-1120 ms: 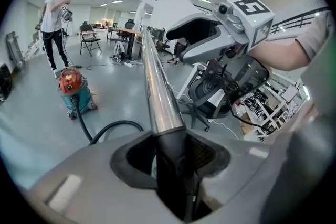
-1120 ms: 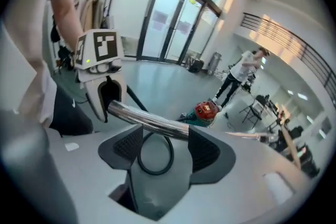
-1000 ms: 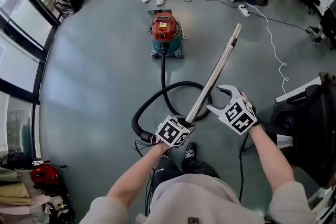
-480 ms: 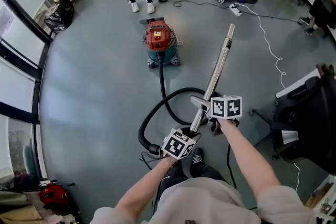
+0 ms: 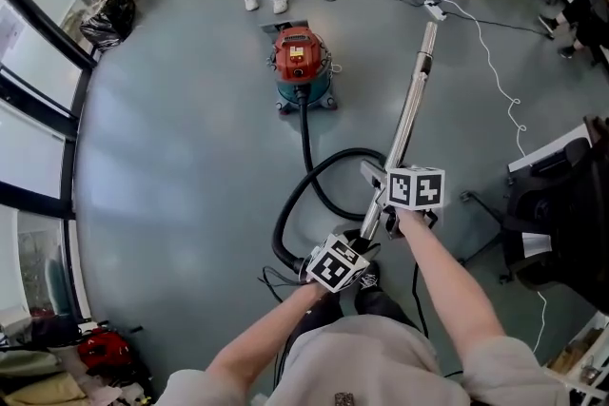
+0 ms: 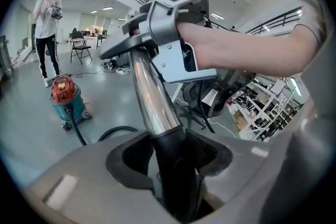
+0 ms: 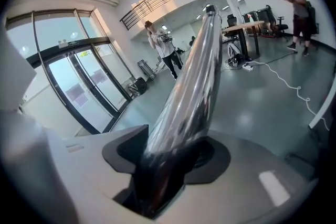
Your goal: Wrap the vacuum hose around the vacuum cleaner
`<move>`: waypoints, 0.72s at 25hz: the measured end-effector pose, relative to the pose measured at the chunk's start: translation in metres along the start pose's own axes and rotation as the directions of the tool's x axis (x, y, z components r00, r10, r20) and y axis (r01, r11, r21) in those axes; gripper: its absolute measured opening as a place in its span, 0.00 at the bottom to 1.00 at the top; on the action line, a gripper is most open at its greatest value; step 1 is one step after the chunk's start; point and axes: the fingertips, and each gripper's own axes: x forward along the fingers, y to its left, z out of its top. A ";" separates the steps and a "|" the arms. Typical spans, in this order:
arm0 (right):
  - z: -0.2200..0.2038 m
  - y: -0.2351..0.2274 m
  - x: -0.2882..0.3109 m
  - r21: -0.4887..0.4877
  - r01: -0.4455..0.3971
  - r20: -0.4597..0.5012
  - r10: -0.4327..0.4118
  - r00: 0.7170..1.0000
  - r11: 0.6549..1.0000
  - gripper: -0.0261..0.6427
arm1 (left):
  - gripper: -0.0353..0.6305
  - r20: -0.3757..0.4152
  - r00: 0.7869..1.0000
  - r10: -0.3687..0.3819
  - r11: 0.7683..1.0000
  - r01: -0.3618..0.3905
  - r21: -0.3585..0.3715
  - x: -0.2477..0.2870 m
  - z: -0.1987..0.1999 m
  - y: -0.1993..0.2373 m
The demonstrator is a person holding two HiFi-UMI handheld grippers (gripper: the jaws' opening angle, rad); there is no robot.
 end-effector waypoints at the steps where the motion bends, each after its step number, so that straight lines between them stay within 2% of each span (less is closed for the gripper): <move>1: 0.003 0.005 0.002 -0.015 0.001 0.003 -0.001 1.000 1.000 0.37 | 0.33 -0.001 1.000 0.011 1.000 -0.011 0.007 0.000 0.000 0.003; 5: 0.024 0.020 0.006 -0.062 0.013 0.036 -0.010 0.999 0.998 0.32 | 0.34 0.010 0.999 0.031 0.999 -0.031 0.016 -0.001 0.001 0.015; 10: 0.051 0.020 0.006 -0.083 0.024 0.054 -0.019 0.998 0.996 0.28 | 0.34 -0.002 1.000 -0.012 1.000 0.012 0.028 -0.020 -0.001 0.016; 12: 0.057 0.018 0.006 -0.102 0.027 0.044 -0.022 0.999 0.994 0.27 | 0.33 -0.010 1.000 -0.021 0.997 0.021 0.073 -0.031 -0.007 0.023; 13: 0.058 0.017 0.006 -0.119 0.027 0.032 -0.024 0.999 0.993 0.26 | 0.29 -0.015 1.000 -0.010 0.995 0.011 0.099 -0.037 -0.010 0.033; 16: 0.053 0.020 0.011 -0.196 0.024 -0.019 -0.028 0.999 0.980 0.25 | 0.25 -0.016 0.998 0.053 0.985 -0.050 0.167 -0.058 -0.006 0.077; 18: 0.044 0.022 0.016 -0.257 0.026 -0.058 -0.043 0.997 0.966 0.24 | 0.25 0.006 0.995 0.101 0.969 -0.100 0.228 -0.076 0.013 0.108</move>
